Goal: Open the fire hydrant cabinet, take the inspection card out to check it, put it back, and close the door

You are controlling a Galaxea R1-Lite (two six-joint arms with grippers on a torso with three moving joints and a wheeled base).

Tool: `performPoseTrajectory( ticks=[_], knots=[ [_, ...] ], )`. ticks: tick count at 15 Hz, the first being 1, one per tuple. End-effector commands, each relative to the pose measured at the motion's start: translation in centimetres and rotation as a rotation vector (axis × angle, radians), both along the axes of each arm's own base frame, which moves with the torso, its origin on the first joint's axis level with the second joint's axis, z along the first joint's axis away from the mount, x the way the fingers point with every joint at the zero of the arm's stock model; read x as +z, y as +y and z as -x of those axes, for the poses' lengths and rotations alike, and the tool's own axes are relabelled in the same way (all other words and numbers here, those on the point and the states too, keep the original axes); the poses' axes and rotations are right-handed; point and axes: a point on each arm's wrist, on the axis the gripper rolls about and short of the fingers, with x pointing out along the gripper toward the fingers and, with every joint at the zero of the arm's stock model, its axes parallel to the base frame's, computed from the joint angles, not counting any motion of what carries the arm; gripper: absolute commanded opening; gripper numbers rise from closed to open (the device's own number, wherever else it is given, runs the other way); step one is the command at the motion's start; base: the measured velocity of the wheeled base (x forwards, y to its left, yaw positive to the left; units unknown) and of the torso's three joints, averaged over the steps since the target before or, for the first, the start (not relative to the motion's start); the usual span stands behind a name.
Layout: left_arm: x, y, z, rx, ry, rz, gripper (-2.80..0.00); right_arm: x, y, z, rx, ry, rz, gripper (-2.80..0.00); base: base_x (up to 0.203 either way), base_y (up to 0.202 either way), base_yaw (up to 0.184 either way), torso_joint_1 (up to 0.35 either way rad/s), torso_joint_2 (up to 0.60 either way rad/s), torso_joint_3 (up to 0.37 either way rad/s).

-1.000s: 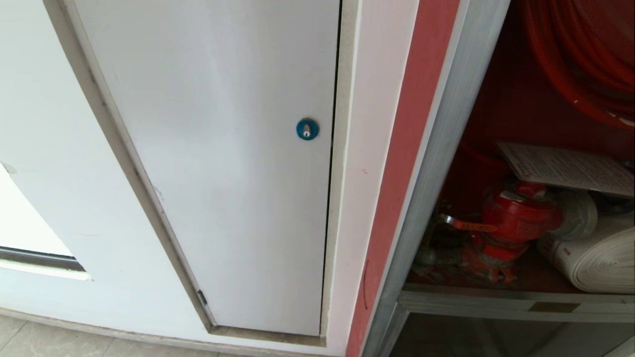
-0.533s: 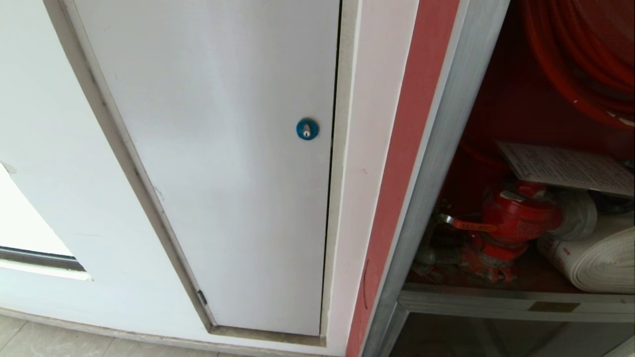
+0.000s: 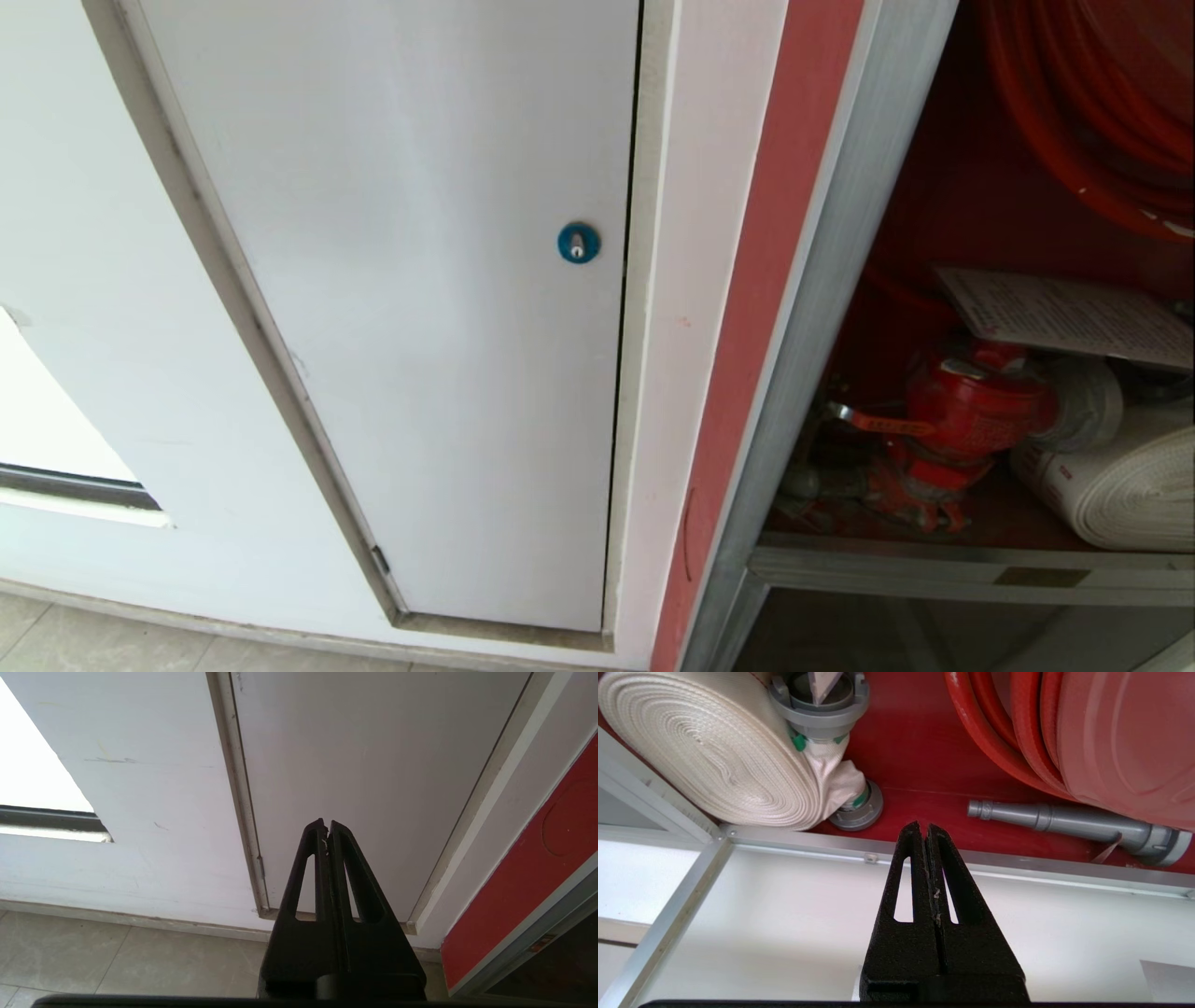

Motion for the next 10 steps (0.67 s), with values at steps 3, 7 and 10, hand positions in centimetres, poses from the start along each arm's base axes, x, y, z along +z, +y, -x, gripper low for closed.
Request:
performPoseTrajectory(
  ticks=[3, 7, 10],
  knots=[
    [-0.02, 0.0, -0.02, 0.0, 0.002, 0.0, -2.8, -0.08, -0.02, -0.12, 0.0, 0.008, 0.005, -2.8, 0.0, 0.0, 0.0, 0.0, 0.0, 0.0],
    [0.0, 0.0, -0.01, 0.0, 0.001, 0.0, -2.8, 0.08, -0.02, -0.1, 0.0, -0.006, -0.007, -2.8, 0.0, 0.0, 0.0, 0.0, 0.0, 0.0],
    [-0.01, 0.0, -0.01, 0.001, 0.003, 0.0, -2.8, 0.15, -0.02, -0.11, 0.0, -0.018, -0.023, -2.8, 0.0, 0.0, 0.0, 0.0, 0.0, 0.0]
  ],
)
